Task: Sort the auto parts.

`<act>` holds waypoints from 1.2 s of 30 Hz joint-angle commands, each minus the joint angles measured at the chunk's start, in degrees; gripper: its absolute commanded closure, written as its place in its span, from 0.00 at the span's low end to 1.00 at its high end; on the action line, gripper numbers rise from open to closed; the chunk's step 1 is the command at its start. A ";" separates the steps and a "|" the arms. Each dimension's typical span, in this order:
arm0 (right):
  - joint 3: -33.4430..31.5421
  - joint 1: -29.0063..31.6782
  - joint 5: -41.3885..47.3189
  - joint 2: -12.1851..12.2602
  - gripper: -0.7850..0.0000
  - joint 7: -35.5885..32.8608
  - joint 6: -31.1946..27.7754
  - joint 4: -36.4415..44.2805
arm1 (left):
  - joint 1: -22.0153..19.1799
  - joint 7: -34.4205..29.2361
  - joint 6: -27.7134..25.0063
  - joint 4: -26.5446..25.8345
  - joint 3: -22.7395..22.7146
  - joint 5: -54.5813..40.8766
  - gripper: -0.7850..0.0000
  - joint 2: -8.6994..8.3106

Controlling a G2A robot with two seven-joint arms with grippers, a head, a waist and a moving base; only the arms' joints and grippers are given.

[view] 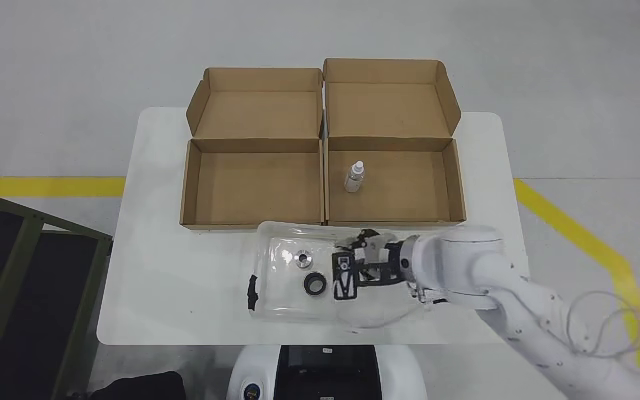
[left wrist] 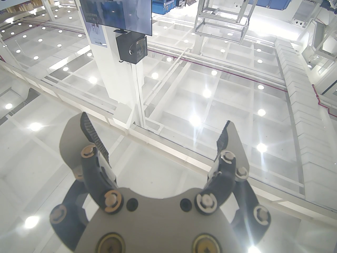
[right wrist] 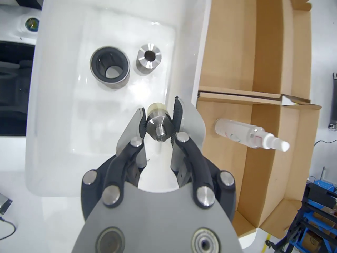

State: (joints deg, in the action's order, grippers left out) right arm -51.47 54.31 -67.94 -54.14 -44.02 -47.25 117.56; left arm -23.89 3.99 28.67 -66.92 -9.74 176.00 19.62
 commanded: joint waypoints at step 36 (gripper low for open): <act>-21.45 2.89 -2.72 0.28 1.00 56.20 4.36 0.06 | 0.00 0.00 0.00 0.00 0.00 0.00 0.00 0.00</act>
State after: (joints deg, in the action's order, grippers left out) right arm -72.85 57.58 -70.90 -53.81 12.09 -42.92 117.83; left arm -23.89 3.99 28.67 -66.92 -9.74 176.00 19.62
